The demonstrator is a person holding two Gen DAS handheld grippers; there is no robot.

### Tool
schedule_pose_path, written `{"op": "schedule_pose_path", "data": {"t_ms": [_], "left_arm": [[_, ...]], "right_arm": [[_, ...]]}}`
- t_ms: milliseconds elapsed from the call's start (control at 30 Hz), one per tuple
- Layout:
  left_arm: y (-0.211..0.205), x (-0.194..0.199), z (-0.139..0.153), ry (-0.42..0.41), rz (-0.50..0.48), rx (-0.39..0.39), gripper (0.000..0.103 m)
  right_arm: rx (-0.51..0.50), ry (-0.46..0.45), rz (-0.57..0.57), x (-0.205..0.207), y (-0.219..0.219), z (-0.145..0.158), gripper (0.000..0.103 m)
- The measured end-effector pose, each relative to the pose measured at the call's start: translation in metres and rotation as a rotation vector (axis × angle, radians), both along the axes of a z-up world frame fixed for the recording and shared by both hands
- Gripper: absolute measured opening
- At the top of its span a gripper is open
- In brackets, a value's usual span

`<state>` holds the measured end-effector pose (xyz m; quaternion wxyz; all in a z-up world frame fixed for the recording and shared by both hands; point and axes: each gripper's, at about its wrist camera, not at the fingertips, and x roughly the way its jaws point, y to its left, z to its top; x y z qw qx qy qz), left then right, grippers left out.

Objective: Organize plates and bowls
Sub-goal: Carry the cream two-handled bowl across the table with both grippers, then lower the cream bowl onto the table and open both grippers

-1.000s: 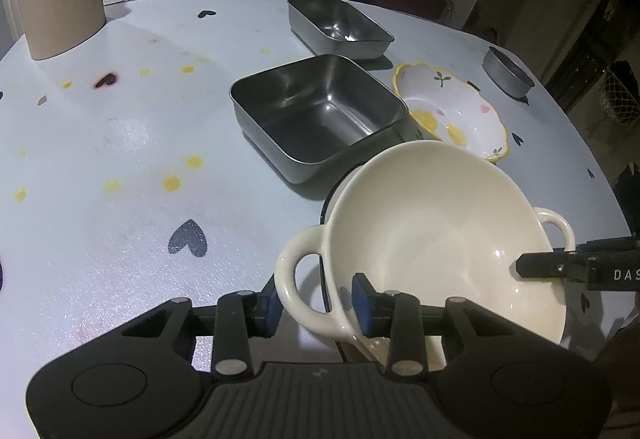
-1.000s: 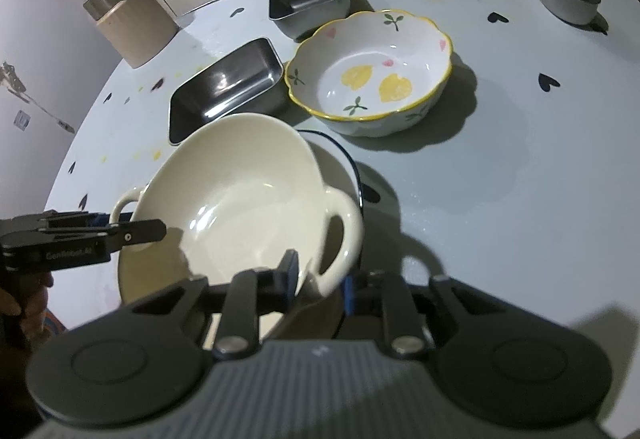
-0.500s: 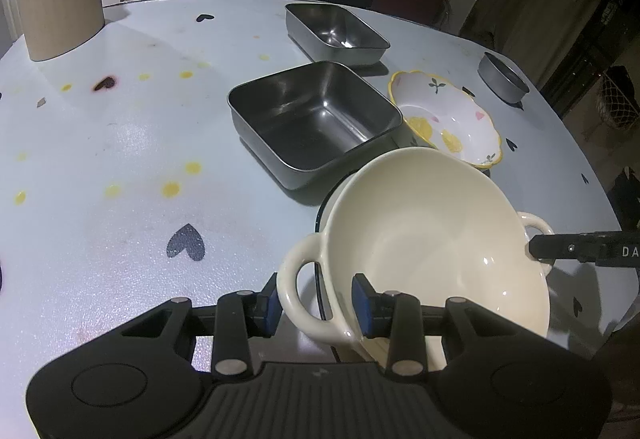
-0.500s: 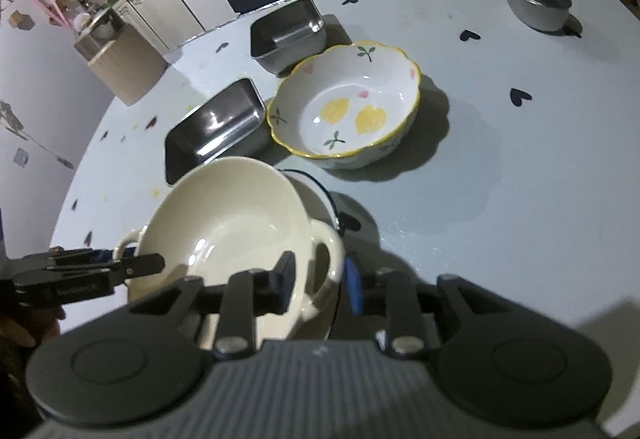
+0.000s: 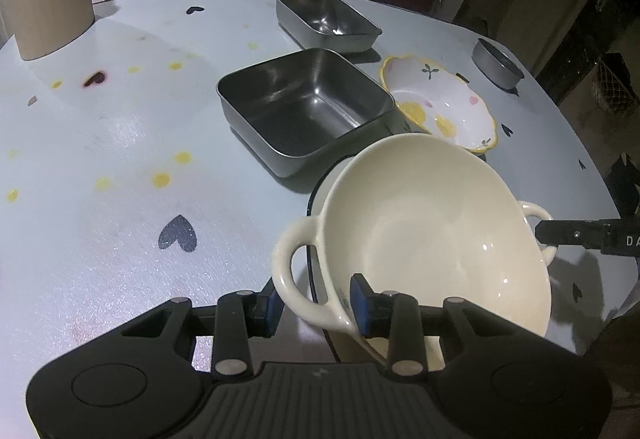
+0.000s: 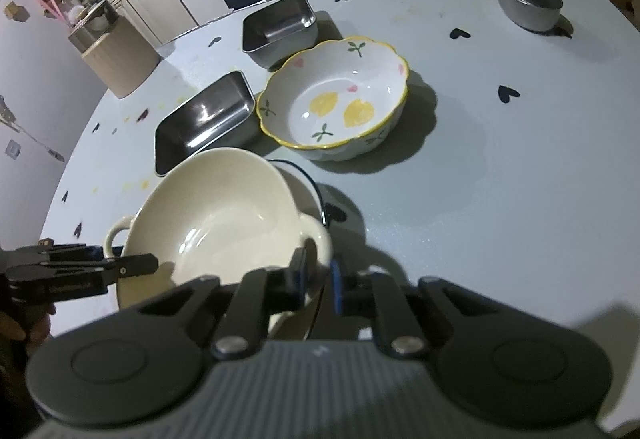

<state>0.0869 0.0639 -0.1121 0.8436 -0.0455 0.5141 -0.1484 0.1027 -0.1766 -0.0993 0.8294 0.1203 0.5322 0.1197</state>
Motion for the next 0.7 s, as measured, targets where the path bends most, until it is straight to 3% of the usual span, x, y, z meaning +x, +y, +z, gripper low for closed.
{"op": "schedule_pose_path", "data": {"t_ms": [233, 333, 400, 500, 700], "left_arm": [[0.001, -0.001, 0.003, -0.003, 0.003, -0.008, 0.039], [0.001, -0.001, 0.006, -0.006, 0.004, -0.009, 0.059], [0.001, -0.003, 0.011, -0.02, 0.011, -0.005, 0.083], [0.001, -0.003, 0.022, -0.049, 0.028, -0.008, 0.094], [-0.004, 0.003, 0.051, -0.158, 0.054, -0.015, 0.099]], "right_arm": [[-0.006, 0.001, 0.005, -0.002, 0.001, 0.0, 0.016], [-0.008, 0.002, 0.007, -0.001, 0.0, 0.001, 0.017], [-0.006, -0.005, 0.016, -0.002, 0.0, 0.002, 0.025], [0.013, -0.044, 0.04, -0.006, -0.001, 0.009, 0.043], [0.033, -0.152, 0.08, -0.008, -0.004, 0.03, 0.08]]}}
